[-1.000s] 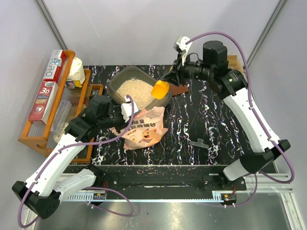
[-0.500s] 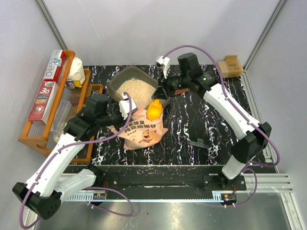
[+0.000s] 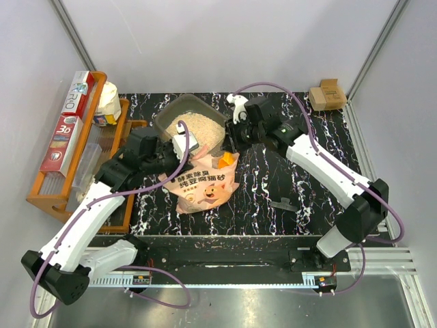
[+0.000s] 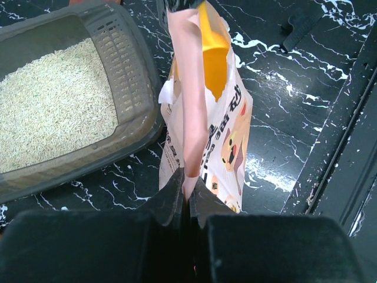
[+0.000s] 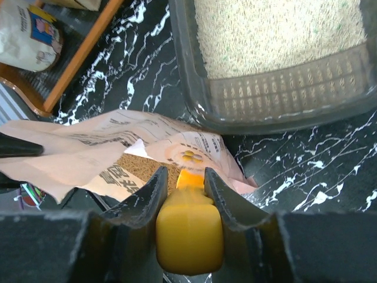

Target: Fill the litter box with clean litter

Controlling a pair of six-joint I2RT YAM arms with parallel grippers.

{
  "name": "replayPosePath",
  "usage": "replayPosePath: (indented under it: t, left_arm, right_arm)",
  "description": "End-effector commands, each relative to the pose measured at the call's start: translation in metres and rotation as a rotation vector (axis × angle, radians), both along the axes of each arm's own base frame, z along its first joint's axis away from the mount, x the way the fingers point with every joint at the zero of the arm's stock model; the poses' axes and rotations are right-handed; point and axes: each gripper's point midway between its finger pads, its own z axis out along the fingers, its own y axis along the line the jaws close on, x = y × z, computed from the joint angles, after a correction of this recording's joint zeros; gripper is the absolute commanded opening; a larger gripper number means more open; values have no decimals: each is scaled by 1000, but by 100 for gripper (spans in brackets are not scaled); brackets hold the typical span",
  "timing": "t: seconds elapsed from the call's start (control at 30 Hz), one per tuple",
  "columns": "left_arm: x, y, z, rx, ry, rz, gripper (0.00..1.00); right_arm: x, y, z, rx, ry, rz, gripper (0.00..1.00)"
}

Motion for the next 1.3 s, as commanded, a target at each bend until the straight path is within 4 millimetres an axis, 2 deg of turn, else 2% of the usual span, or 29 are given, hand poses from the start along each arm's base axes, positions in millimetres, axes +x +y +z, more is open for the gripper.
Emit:
replayPosePath:
  t: [0.0,0.03,0.1,0.13,0.2,0.23,0.3,0.33,0.4,0.43,0.53,0.63,0.73,0.9,0.93,0.97,1.0,1.07,1.17,1.2,1.27]
  left_arm:
    - [10,-21,76,-165,-198,-44,0]
    - [10,-21,75,-167,-191,-43,0]
    - [8,-22,75,-173,-183,-49,0]
    - [8,-23,74,-177,-180,-50,0]
    - [8,-24,73,-184,-168,-49,0]
    - [7,-25,75,-191,-171,-51,0]
    - [8,-27,75,-199,-158,-47,0]
    - [9,-27,76,-202,-155,-47,0]
    - [9,-29,74,-209,-141,-48,0]
    - [10,-30,74,-214,-139,-47,0]
    - [10,-34,73,-225,-123,-55,0]
    - [14,-38,73,-236,-116,-56,0]
    - [18,-42,74,-241,-109,-59,0]
    - [21,-41,68,-215,-98,-52,0]
    - [21,-40,66,-209,-95,-52,0]
    - [20,-39,64,-203,-94,-50,0]
    - [21,-37,59,-191,-90,-45,0]
    - [21,-36,55,-179,-84,-42,0]
    - [21,-35,50,-162,-81,-43,0]
    - [22,-34,48,-150,-85,-40,0]
    - [25,-31,47,-136,-86,-28,0]
  right_arm:
    - [3,-6,-2,11,-57,-49,0]
    - [-1,-9,-12,-5,-51,-45,0]
    - [3,-10,-19,-10,-90,-48,0]
    - [1,-14,-31,-27,-84,-49,0]
    - [6,-14,-39,-38,-109,-62,0]
    - [7,-16,-51,-53,-89,-74,0]
    - [6,-11,-60,-46,-75,-71,0]
    - [6,-10,-72,-59,-56,-76,0]
    - [8,-7,-82,-53,-34,-94,0]
    - [7,-5,-93,-49,9,-113,0]
    - [2,2,-105,-12,80,-123,0]
    - [-1,11,-109,31,133,-121,0]
    - [-3,25,-104,121,192,-112,0]
    - [3,44,-83,318,317,-113,0]
    - [-3,50,-80,375,399,-103,0]
    - [4,53,-71,426,385,-93,0]
    - [4,54,-70,435,394,-91,0]
    - [3,57,-65,468,402,-65,0]
    - [7,50,-67,516,443,-94,0]
    - [12,41,-71,532,458,-113,0]
    - [14,38,-65,579,481,-103,0]
